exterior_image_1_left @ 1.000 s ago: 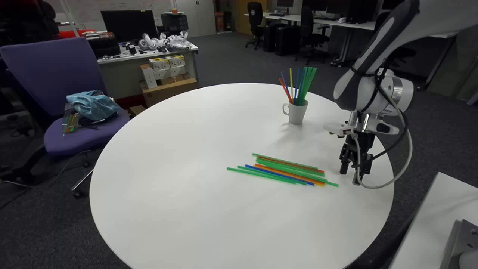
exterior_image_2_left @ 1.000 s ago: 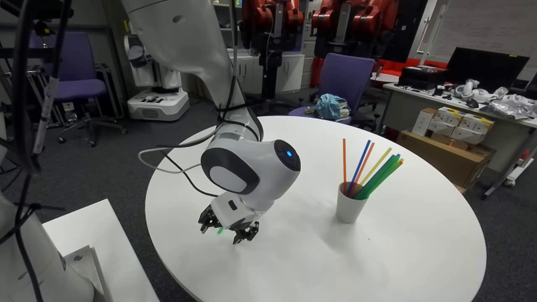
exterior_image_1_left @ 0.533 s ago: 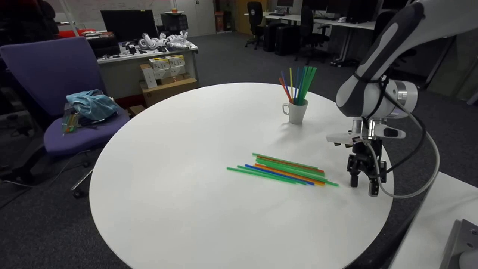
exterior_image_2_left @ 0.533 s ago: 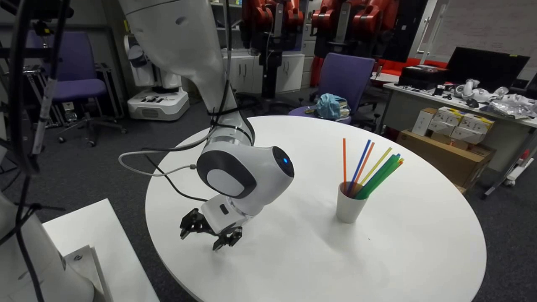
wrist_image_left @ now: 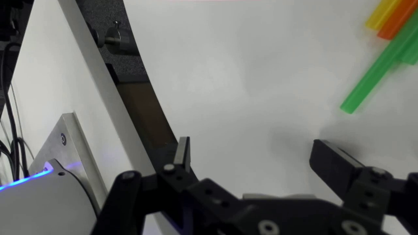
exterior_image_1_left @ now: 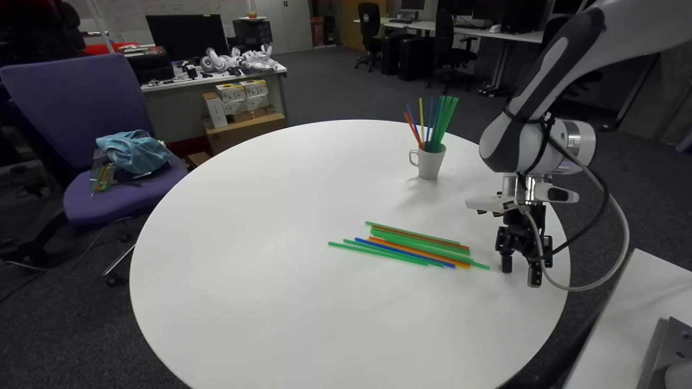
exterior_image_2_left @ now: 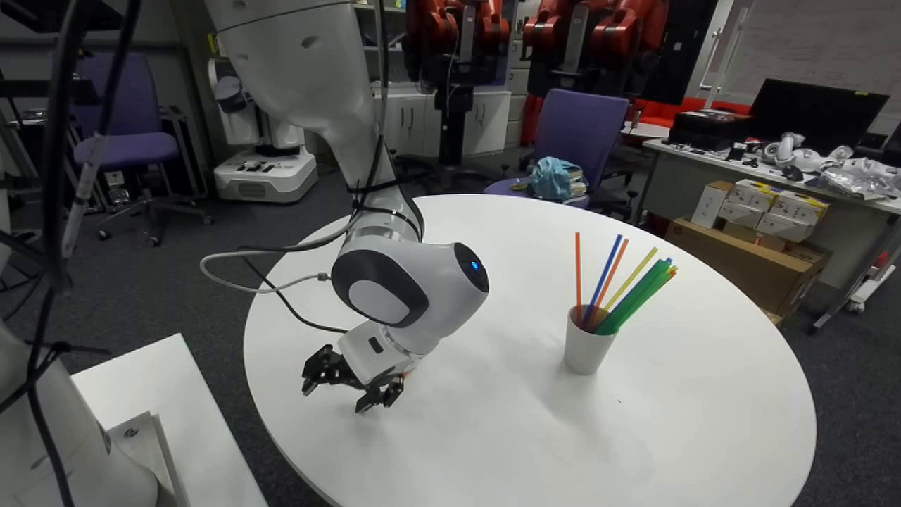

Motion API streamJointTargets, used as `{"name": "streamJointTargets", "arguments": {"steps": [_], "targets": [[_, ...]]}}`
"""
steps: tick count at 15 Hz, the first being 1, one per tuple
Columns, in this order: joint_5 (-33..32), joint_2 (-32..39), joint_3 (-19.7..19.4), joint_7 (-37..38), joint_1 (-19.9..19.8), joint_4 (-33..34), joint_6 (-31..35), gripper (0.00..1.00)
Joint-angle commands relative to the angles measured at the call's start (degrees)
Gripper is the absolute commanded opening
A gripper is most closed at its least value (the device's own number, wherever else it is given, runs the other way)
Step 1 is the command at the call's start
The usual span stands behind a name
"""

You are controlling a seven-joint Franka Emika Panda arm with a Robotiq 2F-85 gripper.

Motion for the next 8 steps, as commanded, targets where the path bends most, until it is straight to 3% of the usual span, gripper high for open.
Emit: {"name": "streamJointTargets", "arguments": {"steps": [1,8], "targets": [[2.32,1.88,1.18,0.34,0.16,1.9,0.5,1.0],[8.05,4.6,2.77,-0.11,0.53,4.8,1.71,1.0]]}}
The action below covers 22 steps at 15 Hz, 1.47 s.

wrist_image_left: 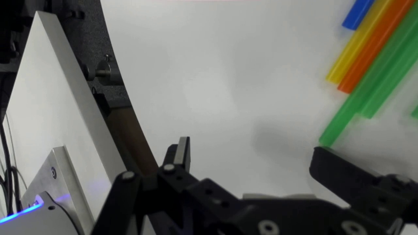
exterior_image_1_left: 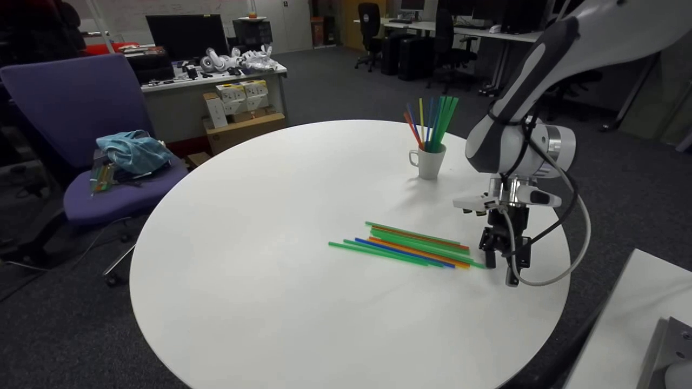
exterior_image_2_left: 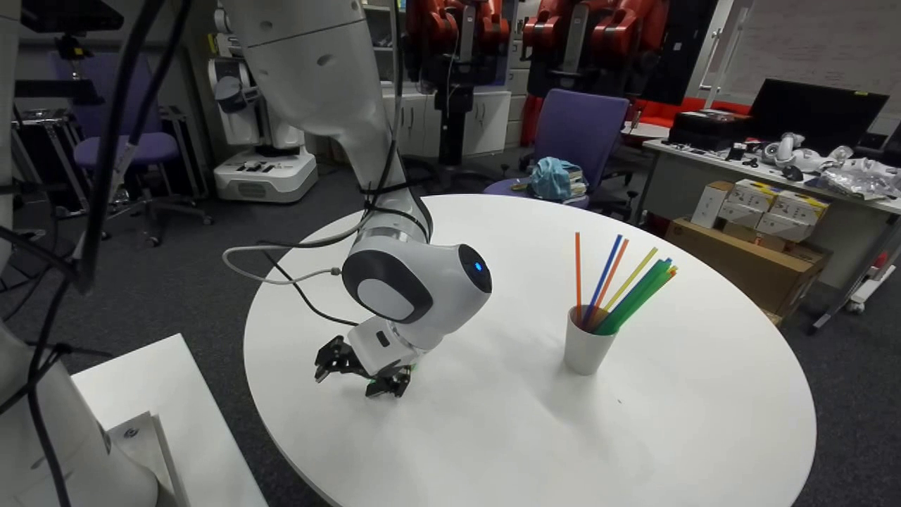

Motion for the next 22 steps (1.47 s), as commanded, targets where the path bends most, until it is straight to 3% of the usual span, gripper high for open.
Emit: {"name": "streamJointTargets", "arguments": {"steps": [1,13,22], "targets": [[2.79,1.65,0.56,0.02,0.67,1.5,1.23,1.0],[6.31,2.58,0.54,6.95,3.67,2.02,6.34,1.0],[1.51,1.29,-0.18,5.85,3.17,1.58,0.91,1.0]]}}
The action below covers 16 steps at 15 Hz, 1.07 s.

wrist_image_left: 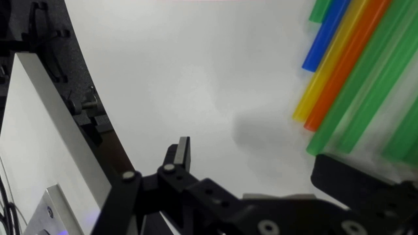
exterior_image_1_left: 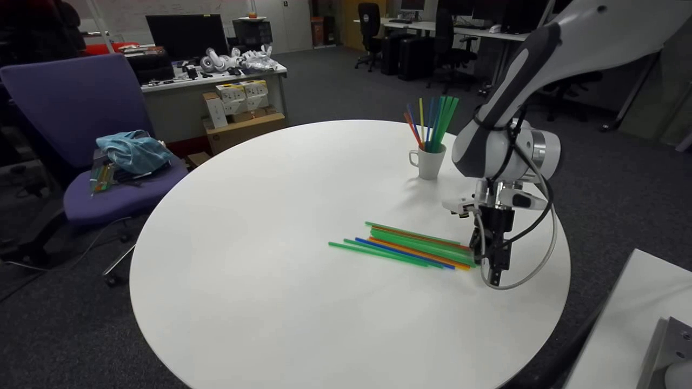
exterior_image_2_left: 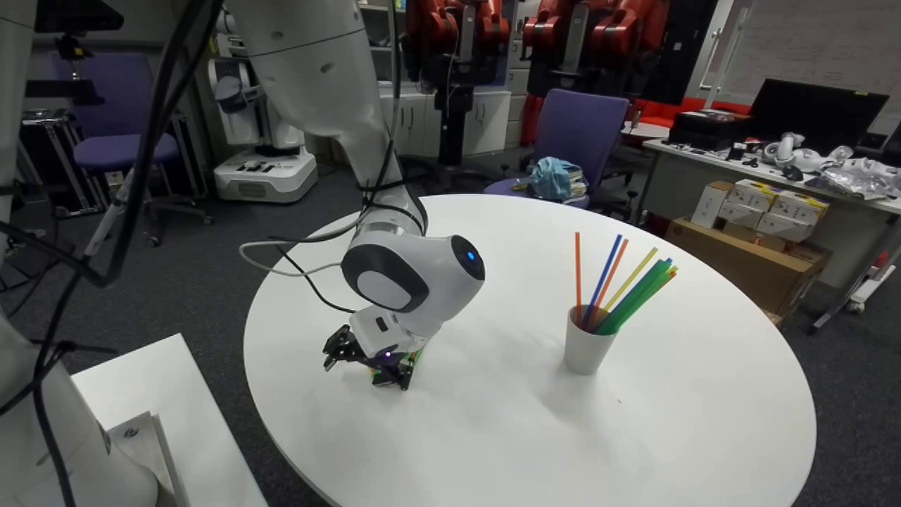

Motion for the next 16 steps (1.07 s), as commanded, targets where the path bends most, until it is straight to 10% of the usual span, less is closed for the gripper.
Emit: {"name": "streamJointTargets", "arguments": {"steps": [1,16], "targets": [[-1.77,-0.35,-0.43,-0.72,-0.47,-0.12,-2.05,1.0],[-5.31,-0.85,-1.27,-4.62,-0.75,-2.34,-0.22,1.0]]}}
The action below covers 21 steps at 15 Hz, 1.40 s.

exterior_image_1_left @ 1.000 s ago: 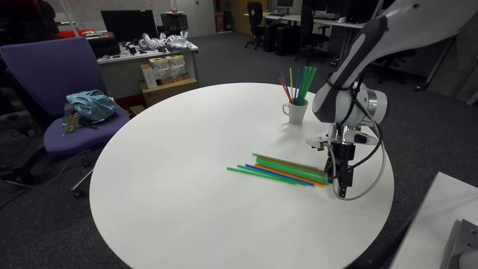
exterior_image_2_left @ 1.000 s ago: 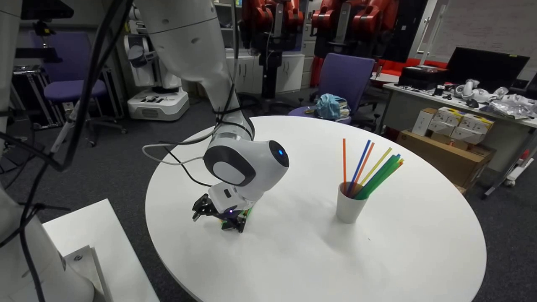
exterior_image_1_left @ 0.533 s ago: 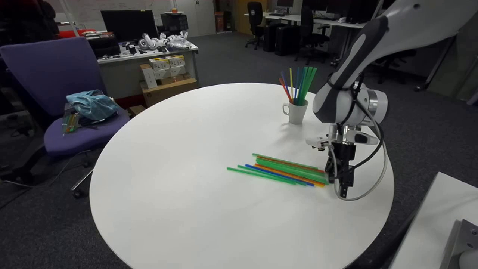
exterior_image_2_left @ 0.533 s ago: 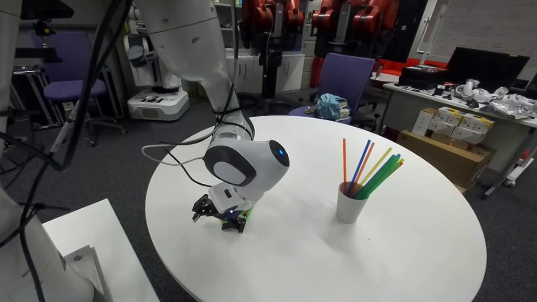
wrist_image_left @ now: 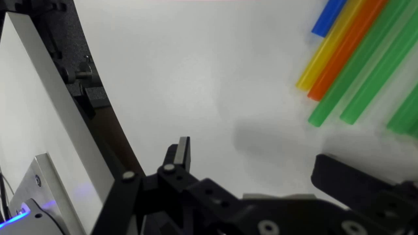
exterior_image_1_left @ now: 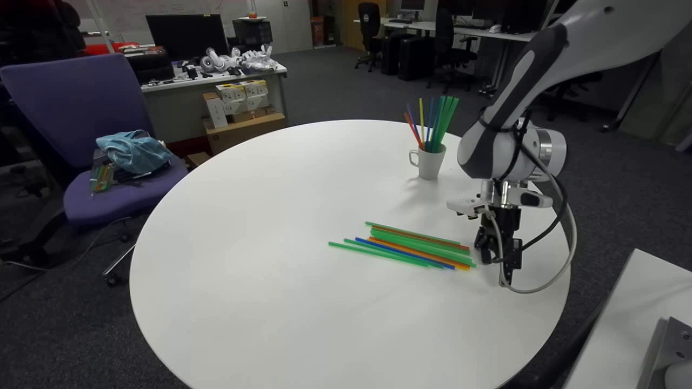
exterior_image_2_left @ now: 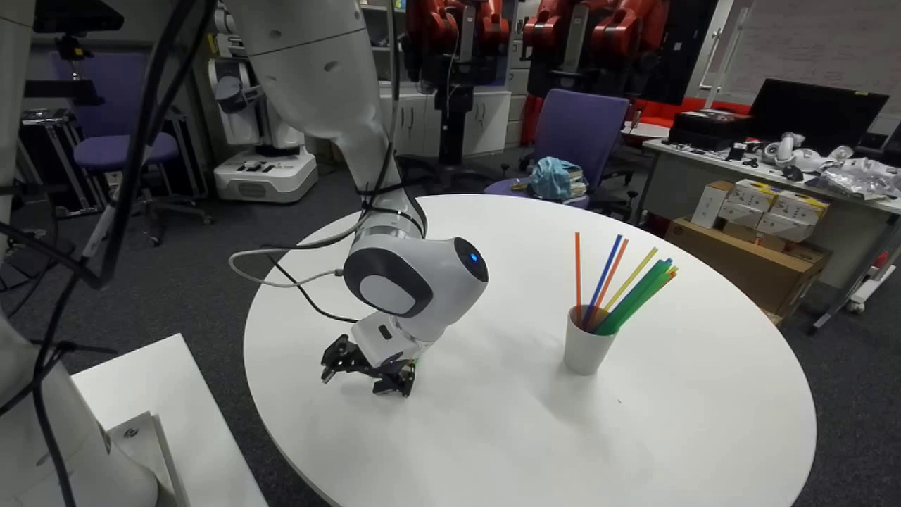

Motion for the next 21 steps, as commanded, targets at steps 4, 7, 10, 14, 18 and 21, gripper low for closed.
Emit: {"name": "streamJointTargets", "arguments": {"steps": [4,7,10,14,18,21], "targets": [[-1.44,-1.24,0.73,-1.93,-0.01,-2.21,-0.08,1.0],[-0.87,-1.21,1.47,-1.76,0.23,-2.07,-0.26,1.0],[-0.44,-1.21,2.11,-1.09,0.53,-1.99,0.1,1.0],[1.51,-0.98,2.22,2.01,1.16,-2.03,2.75,1.0],[3.66,-0.88,2.44,5.35,1.58,-2.14,5.44,1.0],[6.39,-0.6,2.74,7.88,1.52,-1.85,5.78,1.0]]}}
